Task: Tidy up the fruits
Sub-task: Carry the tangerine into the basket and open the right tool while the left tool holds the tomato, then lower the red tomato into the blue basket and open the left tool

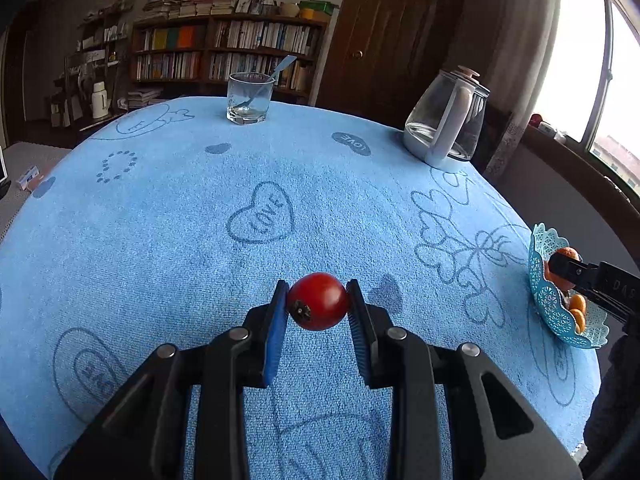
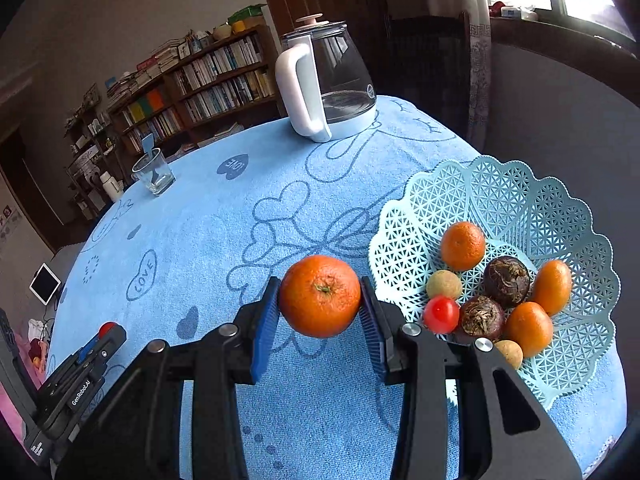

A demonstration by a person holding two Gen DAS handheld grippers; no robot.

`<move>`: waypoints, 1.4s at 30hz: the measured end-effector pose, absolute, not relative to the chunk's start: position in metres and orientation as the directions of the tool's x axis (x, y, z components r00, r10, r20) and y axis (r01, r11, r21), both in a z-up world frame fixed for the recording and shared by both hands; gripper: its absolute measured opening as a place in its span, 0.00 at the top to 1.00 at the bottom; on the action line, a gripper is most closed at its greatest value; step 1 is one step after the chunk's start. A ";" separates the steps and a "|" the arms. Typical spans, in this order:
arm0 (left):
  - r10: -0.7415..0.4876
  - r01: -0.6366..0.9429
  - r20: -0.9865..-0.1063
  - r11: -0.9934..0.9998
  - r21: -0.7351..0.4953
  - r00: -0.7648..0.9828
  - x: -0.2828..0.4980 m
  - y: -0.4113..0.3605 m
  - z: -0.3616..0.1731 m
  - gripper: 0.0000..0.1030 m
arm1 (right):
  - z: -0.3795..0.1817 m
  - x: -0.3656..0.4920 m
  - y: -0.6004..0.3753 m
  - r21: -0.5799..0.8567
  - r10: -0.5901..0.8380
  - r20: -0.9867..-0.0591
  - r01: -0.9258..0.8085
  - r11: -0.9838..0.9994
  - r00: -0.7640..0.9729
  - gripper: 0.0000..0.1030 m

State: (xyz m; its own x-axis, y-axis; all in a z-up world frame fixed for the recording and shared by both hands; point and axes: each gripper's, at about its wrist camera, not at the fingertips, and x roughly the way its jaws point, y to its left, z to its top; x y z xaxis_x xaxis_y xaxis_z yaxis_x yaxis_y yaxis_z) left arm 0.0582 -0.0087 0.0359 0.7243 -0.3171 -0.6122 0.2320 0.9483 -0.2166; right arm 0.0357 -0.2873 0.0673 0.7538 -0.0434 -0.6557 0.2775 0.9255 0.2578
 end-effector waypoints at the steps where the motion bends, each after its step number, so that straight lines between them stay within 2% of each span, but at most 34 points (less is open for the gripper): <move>1: -0.316 0.232 -0.612 0.949 -0.216 0.725 0.058 -0.009 0.036 0.71 | 0.068 0.035 -0.294 0.262 -0.054 -0.656 0.294 0.919 0.752 0.61; 12: -0.308 0.233 -0.613 0.951 -0.202 0.728 0.056 -0.010 0.035 0.71 | 0.058 0.030 -0.377 0.338 -0.105 -0.698 0.454 0.824 0.709 0.61; 25: -0.304 0.233 -0.616 0.953 -0.195 0.727 0.057 -0.011 0.034 0.71 | 0.041 0.036 -0.383 0.353 -0.080 -0.729 0.474 0.807 0.679 0.61; 30: -0.304 0.233 -0.615 0.953 -0.195 0.727 0.057 -0.011 0.034 0.71 | 0.043 0.031 -0.383 0.357 -0.093 -0.720 0.482 0.800 0.688 0.56; 42: -0.310 0.241 -0.611 0.951 -0.195 0.729 0.056 -0.012 0.035 0.71 | 0.058 -0.004 -0.377 0.332 -0.165 -0.668 0.489 0.806 0.726 0.55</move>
